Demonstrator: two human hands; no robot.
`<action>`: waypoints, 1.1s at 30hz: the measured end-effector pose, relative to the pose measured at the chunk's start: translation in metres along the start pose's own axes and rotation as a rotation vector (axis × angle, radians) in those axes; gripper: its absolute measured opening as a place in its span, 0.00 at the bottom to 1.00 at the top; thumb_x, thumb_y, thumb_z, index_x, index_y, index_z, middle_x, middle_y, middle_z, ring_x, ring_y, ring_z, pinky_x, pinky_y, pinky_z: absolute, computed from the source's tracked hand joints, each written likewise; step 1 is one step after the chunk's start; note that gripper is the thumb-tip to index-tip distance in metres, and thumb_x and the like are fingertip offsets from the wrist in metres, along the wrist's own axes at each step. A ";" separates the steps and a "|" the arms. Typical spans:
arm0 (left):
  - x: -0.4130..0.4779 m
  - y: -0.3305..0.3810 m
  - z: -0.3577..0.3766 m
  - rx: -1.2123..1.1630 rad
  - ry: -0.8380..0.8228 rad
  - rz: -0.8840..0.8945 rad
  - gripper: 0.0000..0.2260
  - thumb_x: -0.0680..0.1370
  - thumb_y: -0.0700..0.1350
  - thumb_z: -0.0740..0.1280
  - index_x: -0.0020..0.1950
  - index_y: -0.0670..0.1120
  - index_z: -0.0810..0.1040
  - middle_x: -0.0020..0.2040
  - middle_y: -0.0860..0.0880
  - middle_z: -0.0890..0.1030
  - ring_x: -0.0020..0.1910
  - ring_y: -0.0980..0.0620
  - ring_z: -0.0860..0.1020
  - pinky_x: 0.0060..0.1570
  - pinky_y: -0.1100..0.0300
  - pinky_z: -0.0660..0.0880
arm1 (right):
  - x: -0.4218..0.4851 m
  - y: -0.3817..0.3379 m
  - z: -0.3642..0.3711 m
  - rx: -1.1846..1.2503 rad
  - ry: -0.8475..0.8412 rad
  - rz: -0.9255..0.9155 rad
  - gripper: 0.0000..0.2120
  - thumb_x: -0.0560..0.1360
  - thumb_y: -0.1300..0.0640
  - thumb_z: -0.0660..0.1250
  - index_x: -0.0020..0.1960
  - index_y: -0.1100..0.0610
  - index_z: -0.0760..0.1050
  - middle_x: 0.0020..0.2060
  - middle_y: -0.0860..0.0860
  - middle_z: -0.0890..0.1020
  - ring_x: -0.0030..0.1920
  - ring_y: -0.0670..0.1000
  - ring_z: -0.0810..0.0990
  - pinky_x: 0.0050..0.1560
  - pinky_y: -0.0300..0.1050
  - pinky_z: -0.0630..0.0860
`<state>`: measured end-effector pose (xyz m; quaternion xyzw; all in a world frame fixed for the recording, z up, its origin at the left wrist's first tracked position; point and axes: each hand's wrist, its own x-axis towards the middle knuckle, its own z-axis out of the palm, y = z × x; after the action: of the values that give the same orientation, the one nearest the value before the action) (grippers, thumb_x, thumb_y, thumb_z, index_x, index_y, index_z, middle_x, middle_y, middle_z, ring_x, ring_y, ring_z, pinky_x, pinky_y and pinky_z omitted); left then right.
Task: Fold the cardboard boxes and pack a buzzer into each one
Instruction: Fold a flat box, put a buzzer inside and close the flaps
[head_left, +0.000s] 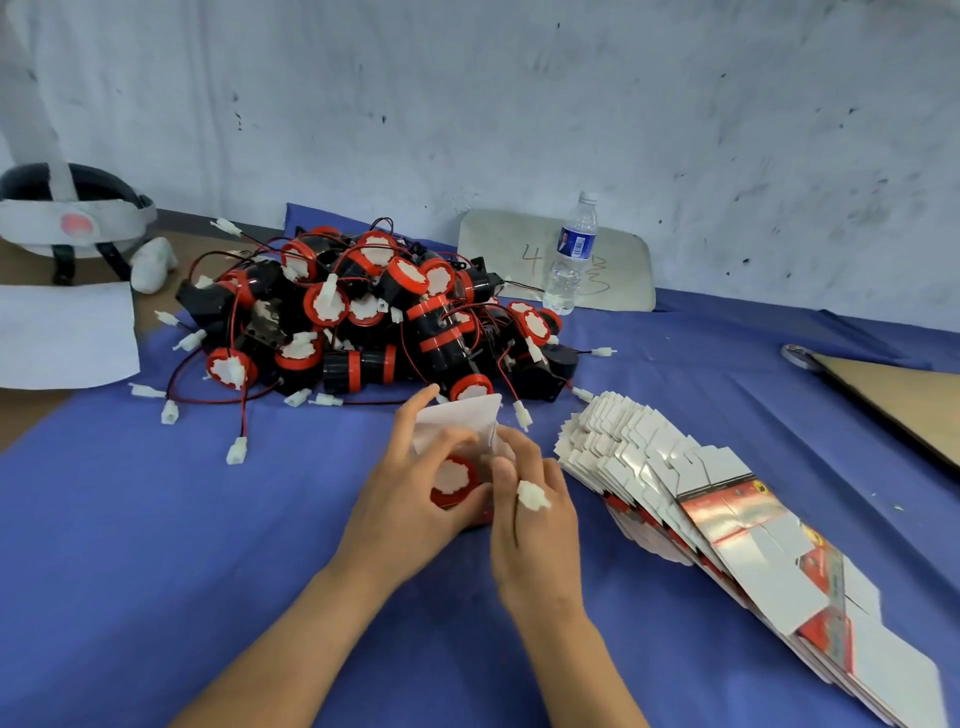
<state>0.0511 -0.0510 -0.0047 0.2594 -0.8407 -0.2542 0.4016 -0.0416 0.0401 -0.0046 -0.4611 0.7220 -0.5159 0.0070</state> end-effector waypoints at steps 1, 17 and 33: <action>0.000 -0.001 0.001 -0.011 -0.014 -0.003 0.12 0.70 0.60 0.71 0.49 0.57 0.78 0.74 0.67 0.53 0.58 0.66 0.68 0.45 0.73 0.67 | 0.001 0.000 0.000 -0.058 0.001 0.012 0.20 0.78 0.35 0.41 0.61 0.35 0.66 0.44 0.41 0.71 0.46 0.40 0.73 0.40 0.30 0.69; -0.001 -0.007 0.004 0.046 -0.026 -0.052 0.04 0.74 0.45 0.72 0.40 0.50 0.79 0.72 0.59 0.63 0.46 0.51 0.77 0.41 0.53 0.78 | -0.002 -0.005 -0.006 0.079 0.376 -0.268 0.10 0.82 0.47 0.56 0.58 0.49 0.71 0.43 0.44 0.81 0.41 0.43 0.80 0.41 0.25 0.70; -0.005 -0.002 0.009 0.108 -0.063 -0.004 0.19 0.77 0.46 0.68 0.66 0.59 0.70 0.68 0.62 0.62 0.36 0.59 0.71 0.38 0.64 0.73 | 0.009 0.003 -0.004 -0.517 -0.056 0.067 0.05 0.82 0.52 0.57 0.53 0.54 0.67 0.34 0.45 0.71 0.39 0.50 0.71 0.33 0.46 0.62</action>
<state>0.0472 -0.0478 -0.0137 0.2742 -0.8650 -0.2174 0.3598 -0.0509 0.0372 -0.0002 -0.4378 0.8440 -0.3008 -0.0739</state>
